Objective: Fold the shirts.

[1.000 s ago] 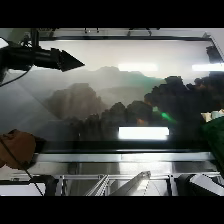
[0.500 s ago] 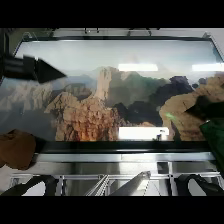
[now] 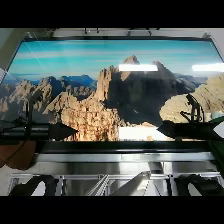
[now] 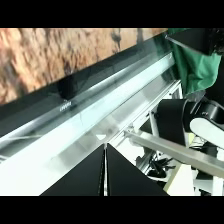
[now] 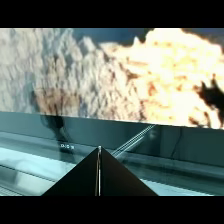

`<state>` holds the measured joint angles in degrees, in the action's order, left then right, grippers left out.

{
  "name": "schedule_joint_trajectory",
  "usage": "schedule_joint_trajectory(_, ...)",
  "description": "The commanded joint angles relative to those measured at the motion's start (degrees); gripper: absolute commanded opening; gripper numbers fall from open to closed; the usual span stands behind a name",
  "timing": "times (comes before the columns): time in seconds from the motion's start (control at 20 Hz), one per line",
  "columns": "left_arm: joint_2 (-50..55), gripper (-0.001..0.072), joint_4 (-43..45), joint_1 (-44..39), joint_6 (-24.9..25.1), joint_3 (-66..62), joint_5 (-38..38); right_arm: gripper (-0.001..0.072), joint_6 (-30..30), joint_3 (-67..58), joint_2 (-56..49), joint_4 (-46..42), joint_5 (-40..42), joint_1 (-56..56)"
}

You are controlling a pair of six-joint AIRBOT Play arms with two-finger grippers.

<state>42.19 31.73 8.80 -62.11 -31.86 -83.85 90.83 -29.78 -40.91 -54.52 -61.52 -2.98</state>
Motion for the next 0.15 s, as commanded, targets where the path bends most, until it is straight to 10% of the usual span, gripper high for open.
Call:
schedule_joint_trajectory(0.0,-4.04,0.0021,0.11,0.04,0.09,3.76,0.5,0.0015,0.02,0.59,0.17,0.2,0.85,-0.68)
schedule_joint_trajectory(0.1,-5.95,0.002,0.11,0.04,0.09,3.78,0.5,0.0015,0.02,0.59,0.17,0.2,0.85,-0.68)
